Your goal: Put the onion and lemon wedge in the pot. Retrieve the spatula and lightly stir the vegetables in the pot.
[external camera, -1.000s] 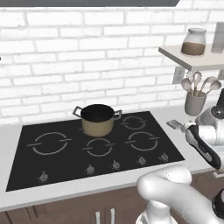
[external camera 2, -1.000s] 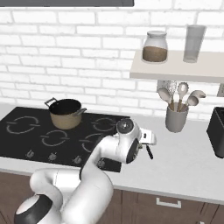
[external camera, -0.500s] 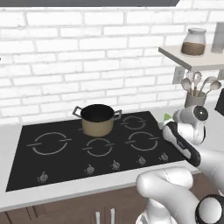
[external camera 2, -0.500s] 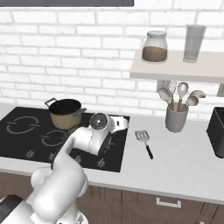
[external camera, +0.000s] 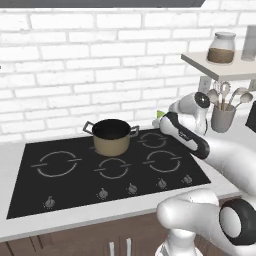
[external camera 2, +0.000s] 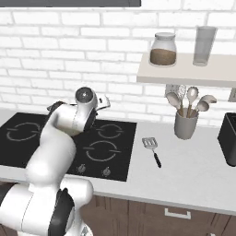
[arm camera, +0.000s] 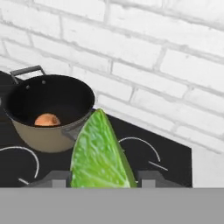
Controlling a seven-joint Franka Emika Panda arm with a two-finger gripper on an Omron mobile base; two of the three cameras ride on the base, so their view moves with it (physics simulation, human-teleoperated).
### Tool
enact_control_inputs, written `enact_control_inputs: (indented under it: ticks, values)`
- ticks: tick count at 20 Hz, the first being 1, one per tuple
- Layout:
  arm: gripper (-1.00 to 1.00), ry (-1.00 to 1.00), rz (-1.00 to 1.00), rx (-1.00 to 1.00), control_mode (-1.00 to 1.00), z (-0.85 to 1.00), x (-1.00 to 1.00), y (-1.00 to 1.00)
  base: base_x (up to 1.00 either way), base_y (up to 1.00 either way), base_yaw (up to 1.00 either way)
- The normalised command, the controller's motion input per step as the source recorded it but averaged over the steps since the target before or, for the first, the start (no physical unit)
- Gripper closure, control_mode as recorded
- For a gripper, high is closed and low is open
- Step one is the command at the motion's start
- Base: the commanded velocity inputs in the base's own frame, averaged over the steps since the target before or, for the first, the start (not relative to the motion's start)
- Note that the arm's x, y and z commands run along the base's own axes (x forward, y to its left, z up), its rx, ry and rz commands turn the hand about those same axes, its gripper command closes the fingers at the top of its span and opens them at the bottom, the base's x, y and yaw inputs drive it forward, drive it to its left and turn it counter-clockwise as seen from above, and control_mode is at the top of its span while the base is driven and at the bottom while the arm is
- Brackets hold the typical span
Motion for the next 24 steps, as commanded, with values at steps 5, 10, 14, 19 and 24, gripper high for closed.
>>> enact_control_inputs:
  ticks: [5,10,14,19,24]
  values:
    - [1.00,0.19,0.05,0.00,-1.00,-0.01,0.43,1.00,0.00,0.00,0.00]
    - [1.00,0.16,0.01,-0.01,-1.00,-0.17,0.40,1.00,0.00,0.00,0.00]
    - [1.00,0.17,0.00,-0.06,-1.00,-0.59,0.49,0.94,0.00,0.00,0.00]
    - [1.00,0.03,0.00,0.00,-1.00,-0.65,0.38,0.40,0.00,0.00,0.00]
    - [1.00,0.00,0.00,0.00,-1.00,-0.64,0.38,0.00,0.00,0.00,0.00]
